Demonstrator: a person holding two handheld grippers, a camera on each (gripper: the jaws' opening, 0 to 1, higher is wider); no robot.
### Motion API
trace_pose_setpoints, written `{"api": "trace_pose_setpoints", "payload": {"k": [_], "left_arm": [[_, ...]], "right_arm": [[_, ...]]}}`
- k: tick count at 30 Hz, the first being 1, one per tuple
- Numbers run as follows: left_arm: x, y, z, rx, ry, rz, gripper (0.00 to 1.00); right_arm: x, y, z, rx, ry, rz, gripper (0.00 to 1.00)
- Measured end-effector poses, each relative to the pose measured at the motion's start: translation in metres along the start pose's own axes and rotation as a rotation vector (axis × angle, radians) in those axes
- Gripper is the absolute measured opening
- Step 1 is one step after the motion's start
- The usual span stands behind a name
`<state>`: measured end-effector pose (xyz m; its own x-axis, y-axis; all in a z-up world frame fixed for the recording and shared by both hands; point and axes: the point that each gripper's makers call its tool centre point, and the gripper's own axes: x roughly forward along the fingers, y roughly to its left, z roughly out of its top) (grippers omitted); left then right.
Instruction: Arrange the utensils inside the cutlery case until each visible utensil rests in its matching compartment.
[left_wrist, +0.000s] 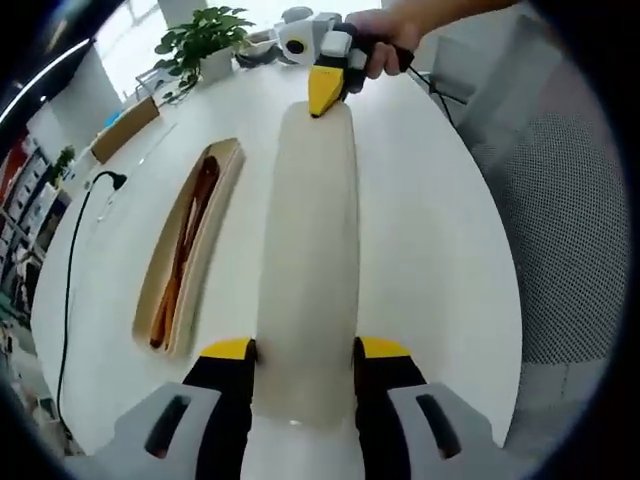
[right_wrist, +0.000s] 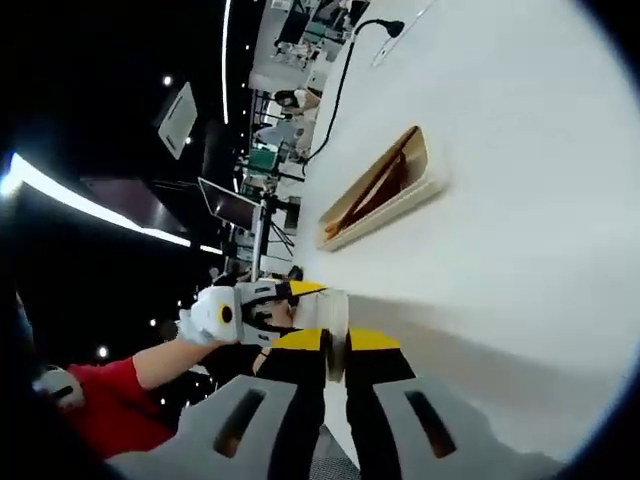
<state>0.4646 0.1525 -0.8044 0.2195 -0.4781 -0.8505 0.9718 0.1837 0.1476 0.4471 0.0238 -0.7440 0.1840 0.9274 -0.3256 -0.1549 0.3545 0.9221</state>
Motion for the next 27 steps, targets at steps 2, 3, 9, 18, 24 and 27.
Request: {"api": "trace_pose_setpoints", "payload": {"k": [2, 3, 9, 18, 24, 27], "left_arm": [[0.001, 0.0, -0.002, -0.029, 0.0, -0.007, 0.42], [0.001, 0.001, -0.003, -0.035, 0.001, -0.004, 0.42], [0.002, 0.0, -0.004, -0.065, -0.017, 0.014, 0.44], [0.004, -0.005, -0.002, -0.022, -0.017, -0.01, 0.41], [0.002, -0.006, -0.002, 0.019, 0.024, -0.049, 0.4], [-0.006, -0.003, 0.003, -0.015, 0.011, -0.062, 0.4]], "right_arm": [[0.001, 0.005, 0.0, 0.022, 0.011, 0.004, 0.02], [0.001, 0.009, 0.002, 0.03, -0.001, 0.006, 0.02], [0.001, 0.005, 0.024, 0.087, -0.034, 0.031, 0.01], [0.0, -0.01, 0.034, 0.118, -0.08, 0.009, 0.02], [0.002, -0.014, 0.033, 0.152, -0.064, -0.046, 0.03], [0.0, -0.013, 0.041, 0.139, -0.083, -0.057, 0.03]]}}
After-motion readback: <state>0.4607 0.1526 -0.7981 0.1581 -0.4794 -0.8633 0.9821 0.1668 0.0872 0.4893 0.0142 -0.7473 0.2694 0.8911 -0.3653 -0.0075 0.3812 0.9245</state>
